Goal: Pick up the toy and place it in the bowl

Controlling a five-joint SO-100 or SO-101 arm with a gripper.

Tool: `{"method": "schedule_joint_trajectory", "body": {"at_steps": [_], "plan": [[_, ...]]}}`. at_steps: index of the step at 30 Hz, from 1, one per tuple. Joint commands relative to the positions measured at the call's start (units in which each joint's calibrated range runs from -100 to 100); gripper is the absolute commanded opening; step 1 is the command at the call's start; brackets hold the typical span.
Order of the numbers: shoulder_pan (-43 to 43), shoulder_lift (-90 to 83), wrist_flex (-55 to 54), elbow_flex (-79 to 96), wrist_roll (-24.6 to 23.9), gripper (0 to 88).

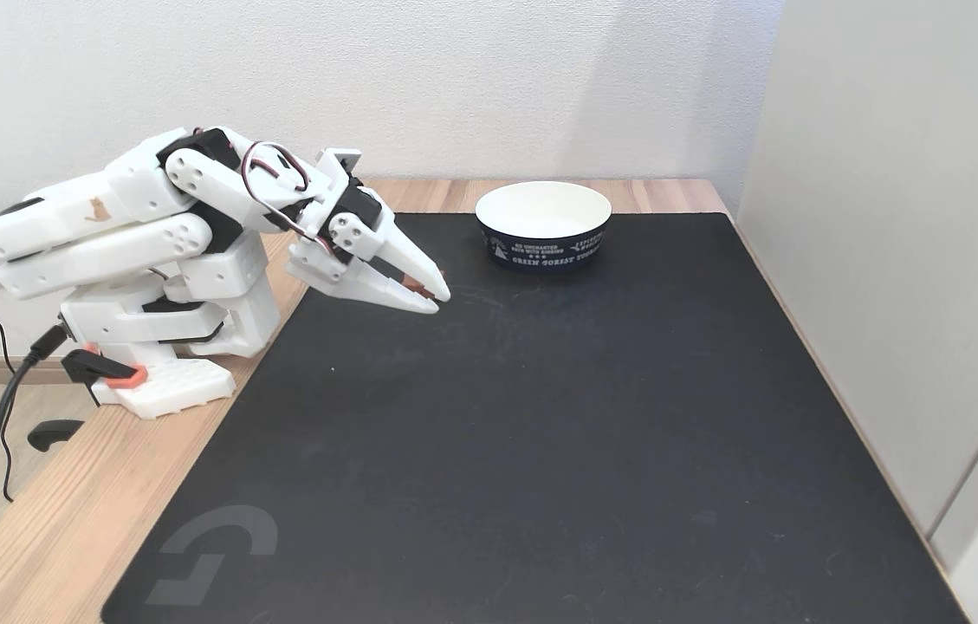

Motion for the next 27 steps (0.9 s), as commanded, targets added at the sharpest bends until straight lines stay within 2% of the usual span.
{"method": "schedule_joint_trajectory", "body": {"at_steps": [1,27], "plan": [[0.15,-0.67,-0.14,0.79,0.31,2.6],[0.24,-0.67,-0.14,0.79,-0.05,2.5]]}}
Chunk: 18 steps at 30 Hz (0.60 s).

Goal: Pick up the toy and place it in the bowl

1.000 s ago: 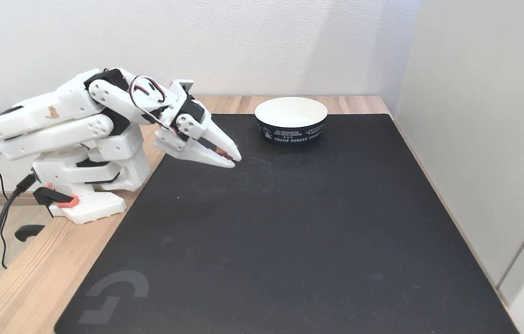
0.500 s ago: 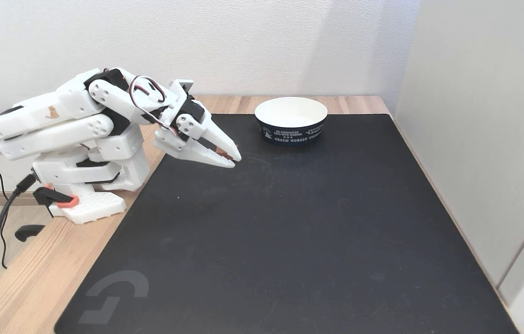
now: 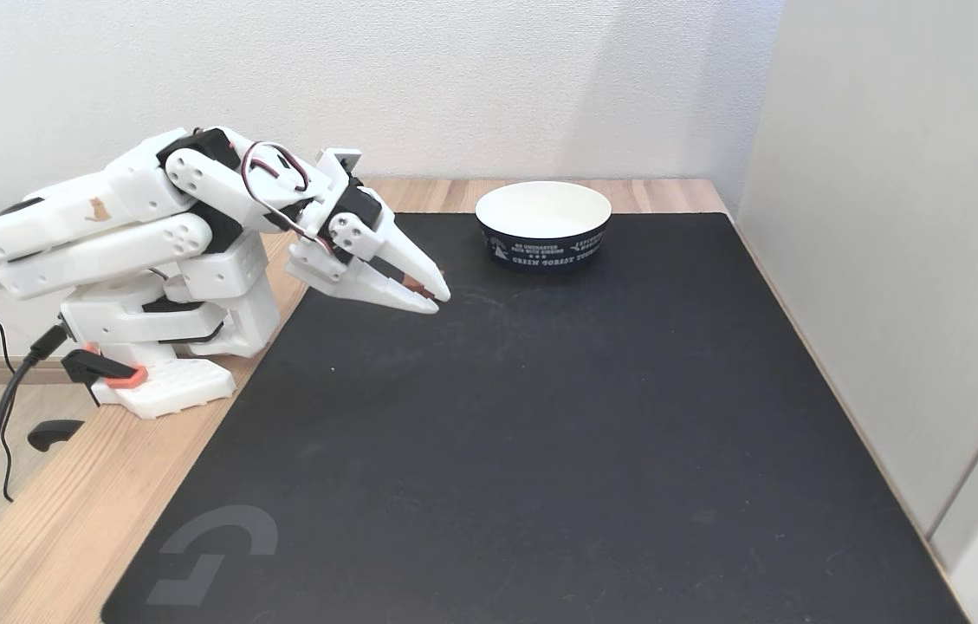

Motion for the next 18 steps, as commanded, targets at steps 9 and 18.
{"method": "schedule_joint_trajectory", "body": {"at_steps": [9,18], "plan": [[0.24,-0.67,-0.31,0.88,-0.16,29.2],[-0.35,-0.67,-0.14,0.88,0.15,45.0]]}}
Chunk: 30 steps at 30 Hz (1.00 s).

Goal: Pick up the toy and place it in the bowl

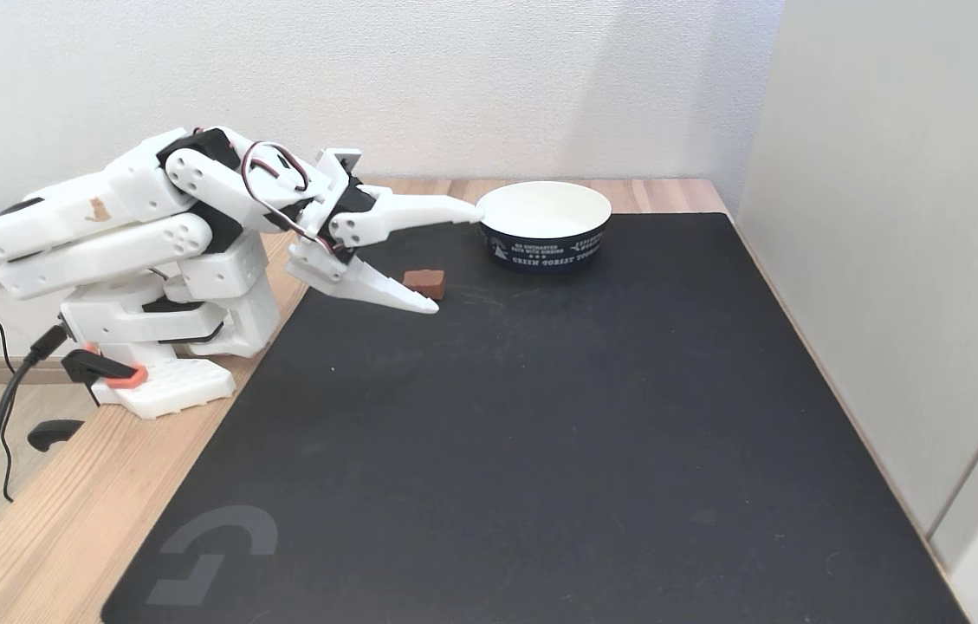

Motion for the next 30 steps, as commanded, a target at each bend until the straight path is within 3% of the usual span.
{"method": "schedule_joint_trajectory", "body": {"at_steps": [1,5,11,13,18,21,25,30], "plan": [[-0.26,-0.67,-0.14,0.78,0.15,45.0],[-0.85,-0.33,0.46,-0.03,-0.32,44.9],[-4.53,15.09,6.21,-11.84,-12.16,44.9],[-6.37,21.18,7.57,-17.88,-13.62,44.9],[-17.5,42.69,10.62,-38.43,-17.64,44.9],[-23.77,55.77,18.07,-51.31,-19.94,44.9],[-30.8,66.36,24.93,-61.59,-24.69,44.8],[-38.57,74.78,24.84,-63.93,-28.19,44.8]]}}
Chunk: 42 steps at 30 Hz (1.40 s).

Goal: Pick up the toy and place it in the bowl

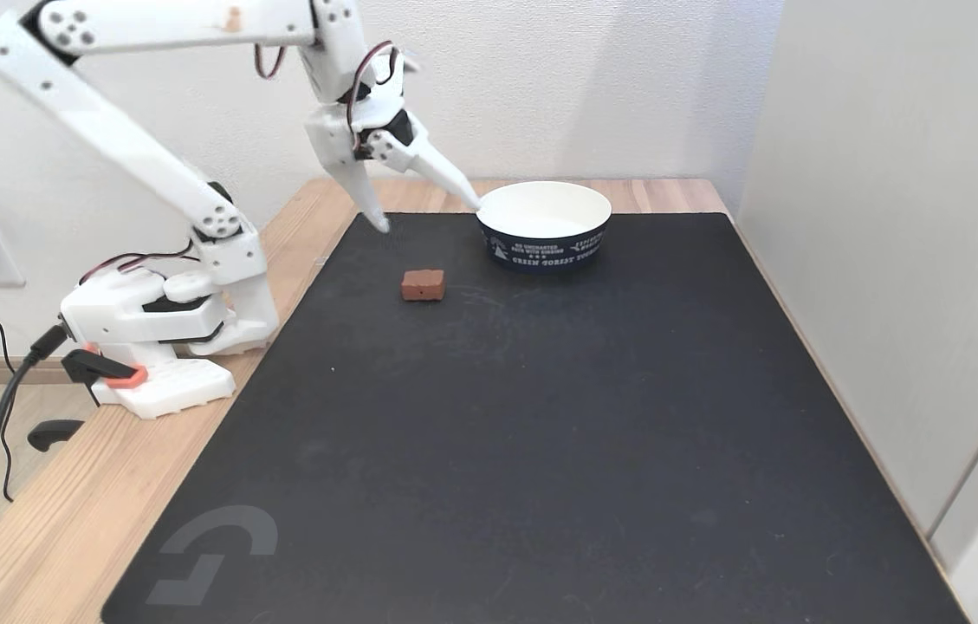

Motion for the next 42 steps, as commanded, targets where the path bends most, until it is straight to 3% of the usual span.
{"method": "schedule_joint_trajectory", "body": {"at_steps": [1,15,42], "plan": [[-4.45,6.09,0.19,-2.92,-1.78,44.8],[-3.87,19.85,-6.33,-2.73,1.67,44.8],[-1.61,30.02,-13.78,-2.19,1.82,44.6]]}}
